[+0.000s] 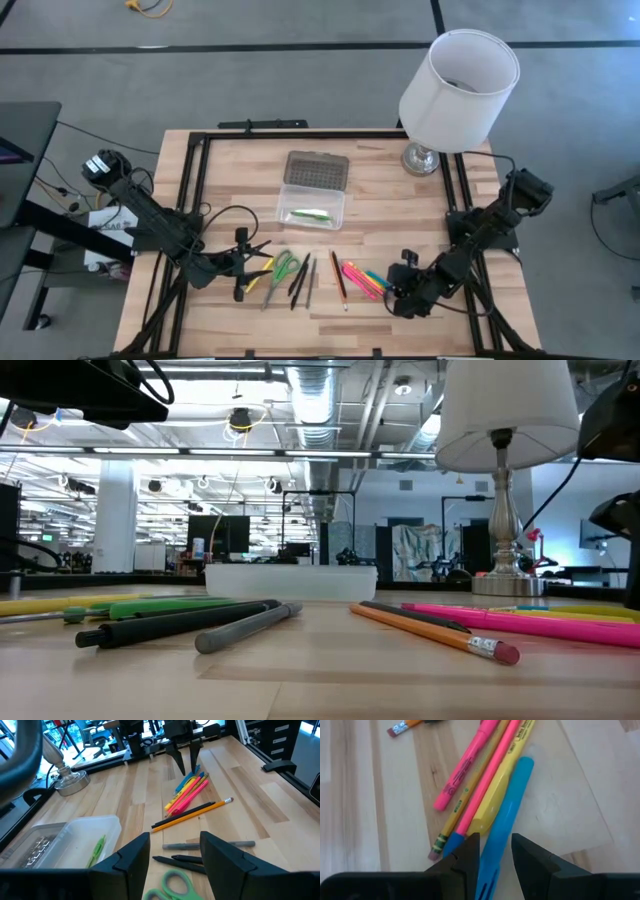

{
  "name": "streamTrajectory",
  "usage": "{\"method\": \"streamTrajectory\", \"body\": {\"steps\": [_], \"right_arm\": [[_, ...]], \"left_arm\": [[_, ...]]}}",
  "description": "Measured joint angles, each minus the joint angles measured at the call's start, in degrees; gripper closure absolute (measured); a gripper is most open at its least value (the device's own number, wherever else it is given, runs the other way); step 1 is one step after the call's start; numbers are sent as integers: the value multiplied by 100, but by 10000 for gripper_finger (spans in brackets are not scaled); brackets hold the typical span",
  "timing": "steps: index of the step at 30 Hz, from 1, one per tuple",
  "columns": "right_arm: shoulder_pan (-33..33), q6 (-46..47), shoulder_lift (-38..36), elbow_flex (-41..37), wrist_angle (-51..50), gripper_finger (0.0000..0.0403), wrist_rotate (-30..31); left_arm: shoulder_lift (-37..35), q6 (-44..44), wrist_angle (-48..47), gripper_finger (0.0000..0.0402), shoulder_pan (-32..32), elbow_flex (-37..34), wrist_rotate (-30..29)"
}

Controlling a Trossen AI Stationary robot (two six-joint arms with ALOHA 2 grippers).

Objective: Pick & place school supplies into a supply box
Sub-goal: Put the blue pen into the black supply box

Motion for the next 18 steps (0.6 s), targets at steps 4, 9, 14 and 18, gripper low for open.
{"method": "streamTrajectory", "body": {"steps": [4, 9, 14, 18], "right_arm": [[37, -25, 0, 0, -25, 295, -15], [33, -89, 0, 0, -37, 295, -44], [-30, -114, 2, 0, -134, 295, -97], [-101, -311, 2, 0, -151, 295, -239]], "left_arm": [[0, 0, -2, 233, 0, 0, 0], [0, -2, -2, 233, 0, 0, 0], [0, -2, -2, 233, 0, 0, 0], [0, -4, -19, 233, 0, 0, 0]]}}
